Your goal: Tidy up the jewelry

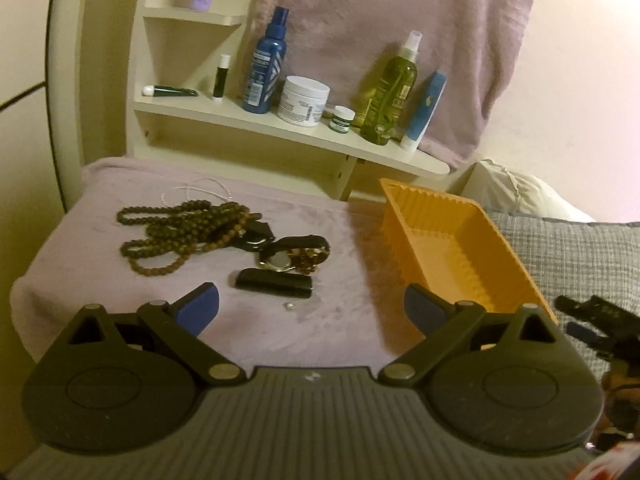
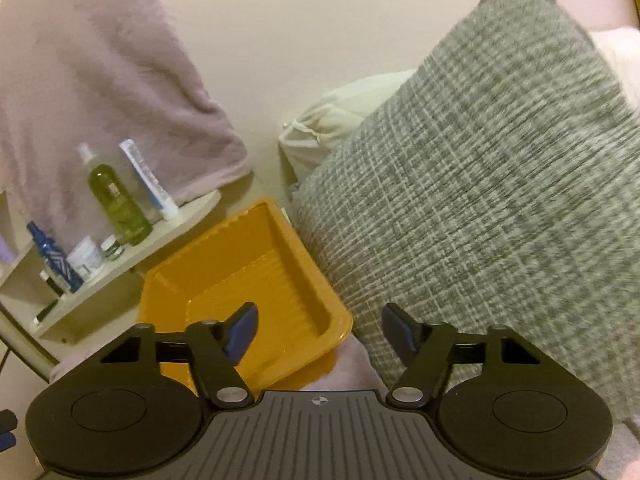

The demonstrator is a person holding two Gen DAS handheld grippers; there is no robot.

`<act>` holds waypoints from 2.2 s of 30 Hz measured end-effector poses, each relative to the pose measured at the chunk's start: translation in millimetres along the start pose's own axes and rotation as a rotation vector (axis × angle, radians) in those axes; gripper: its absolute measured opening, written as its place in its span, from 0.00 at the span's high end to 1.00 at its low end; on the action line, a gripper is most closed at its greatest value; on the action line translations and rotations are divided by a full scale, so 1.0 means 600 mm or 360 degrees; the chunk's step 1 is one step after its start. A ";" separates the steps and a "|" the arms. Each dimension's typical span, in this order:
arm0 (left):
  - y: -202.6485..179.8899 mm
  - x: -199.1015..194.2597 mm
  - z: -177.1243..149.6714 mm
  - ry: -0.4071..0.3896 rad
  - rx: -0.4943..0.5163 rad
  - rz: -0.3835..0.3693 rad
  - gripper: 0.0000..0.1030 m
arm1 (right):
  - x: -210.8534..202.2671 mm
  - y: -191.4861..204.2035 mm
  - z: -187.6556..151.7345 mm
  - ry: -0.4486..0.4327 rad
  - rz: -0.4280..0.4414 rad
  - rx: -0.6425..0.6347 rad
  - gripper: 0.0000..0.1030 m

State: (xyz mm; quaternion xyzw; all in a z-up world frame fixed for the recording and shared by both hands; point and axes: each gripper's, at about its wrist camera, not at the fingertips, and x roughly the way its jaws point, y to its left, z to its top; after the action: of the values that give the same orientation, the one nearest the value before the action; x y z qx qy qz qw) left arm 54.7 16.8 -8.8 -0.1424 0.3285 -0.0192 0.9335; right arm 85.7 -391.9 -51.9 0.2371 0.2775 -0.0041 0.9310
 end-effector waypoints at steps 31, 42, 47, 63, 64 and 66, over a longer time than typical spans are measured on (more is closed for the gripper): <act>-0.010 0.081 -0.011 0.0125 -0.0059 -0.0049 0.05 | 0.117 -0.046 -0.006 0.0177 0.0145 0.0269 0.80; 0.006 0.087 -0.013 0.0123 -0.0023 -0.0003 0.05 | 0.092 0.008 -0.003 0.0078 0.0068 0.0039 0.91; 0.021 0.093 -0.013 0.0107 0.0057 0.0046 0.07 | 0.060 0.054 -0.004 -0.0015 -0.0021 -0.0213 0.92; 0.009 0.169 -0.047 0.0125 0.0420 0.0070 0.52 | 0.025 0.139 -0.022 -0.0152 -0.0192 -0.0706 0.92; 0.007 0.173 -0.050 0.0127 0.0436 0.0074 0.58 | 0.022 0.142 -0.023 -0.0156 -0.0196 -0.0725 0.93; 0.005 0.180 -0.054 0.0134 0.0458 0.0076 0.66 | 0.016 0.147 -0.026 -0.0164 -0.0203 -0.0768 0.93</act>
State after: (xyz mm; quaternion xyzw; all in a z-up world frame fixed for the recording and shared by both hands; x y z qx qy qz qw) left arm 119.2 -2.4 -99.1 0.0017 0.3645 -0.0499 0.9299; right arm 98.2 -305.4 -29.9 -0.0104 0.2370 -0.0085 0.9714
